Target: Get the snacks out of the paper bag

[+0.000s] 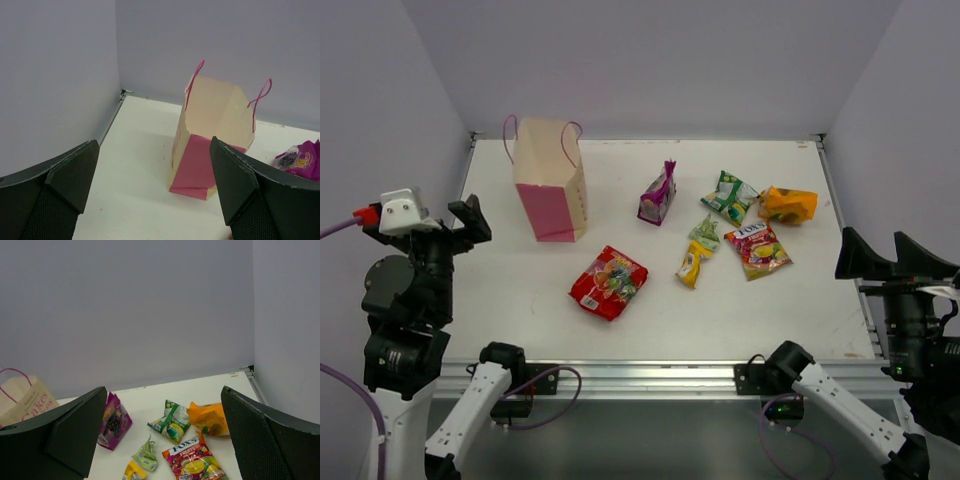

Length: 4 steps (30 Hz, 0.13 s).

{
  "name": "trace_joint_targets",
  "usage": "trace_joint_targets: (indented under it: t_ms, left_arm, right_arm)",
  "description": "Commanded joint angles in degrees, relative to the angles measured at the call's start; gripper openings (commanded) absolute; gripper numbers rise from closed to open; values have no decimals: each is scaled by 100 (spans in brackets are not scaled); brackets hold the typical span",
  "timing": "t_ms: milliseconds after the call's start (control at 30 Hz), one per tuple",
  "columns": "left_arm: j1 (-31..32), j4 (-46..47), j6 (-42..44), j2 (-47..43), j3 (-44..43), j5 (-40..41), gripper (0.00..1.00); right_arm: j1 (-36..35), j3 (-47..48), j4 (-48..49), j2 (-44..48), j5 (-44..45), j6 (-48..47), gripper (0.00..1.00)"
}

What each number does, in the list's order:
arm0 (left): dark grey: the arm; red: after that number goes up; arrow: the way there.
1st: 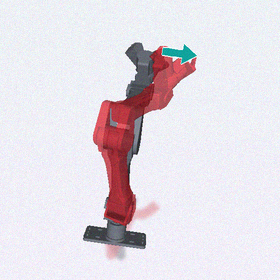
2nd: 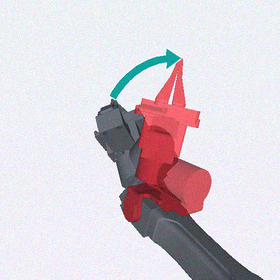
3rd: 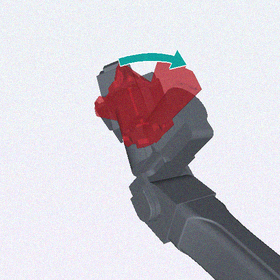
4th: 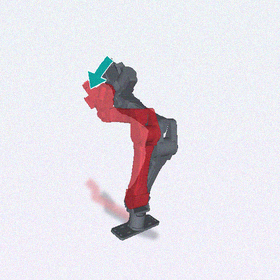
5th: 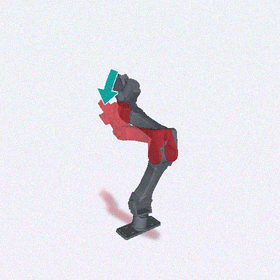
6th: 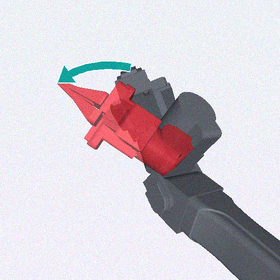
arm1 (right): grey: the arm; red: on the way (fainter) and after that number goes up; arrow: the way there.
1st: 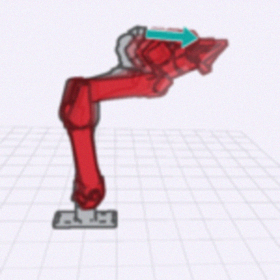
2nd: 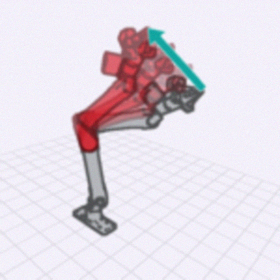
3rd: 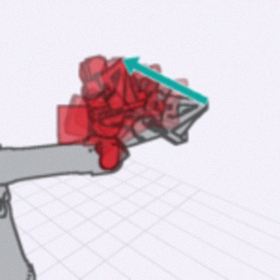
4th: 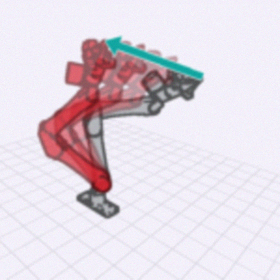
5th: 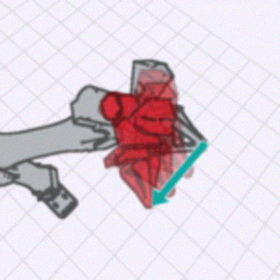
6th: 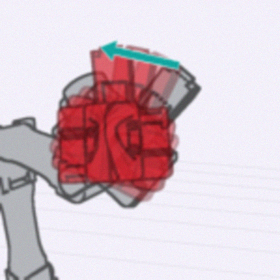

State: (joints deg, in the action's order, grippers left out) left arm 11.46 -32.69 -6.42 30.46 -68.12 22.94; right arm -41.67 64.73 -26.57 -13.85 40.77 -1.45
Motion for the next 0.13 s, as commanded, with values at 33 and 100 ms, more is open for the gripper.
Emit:
trace_joint_targets:
  t_ms: [33, 100]
  left_arm:
    - [58, 114, 9, 57, 70, -149, 100]
    - [58, 113, 9, 74, 97, -211, 100]
  right_arm:
    - [1, 75, -33, -188, -96, 49, 99]
    - [1, 92, -41, -215, -105, 75, 99]
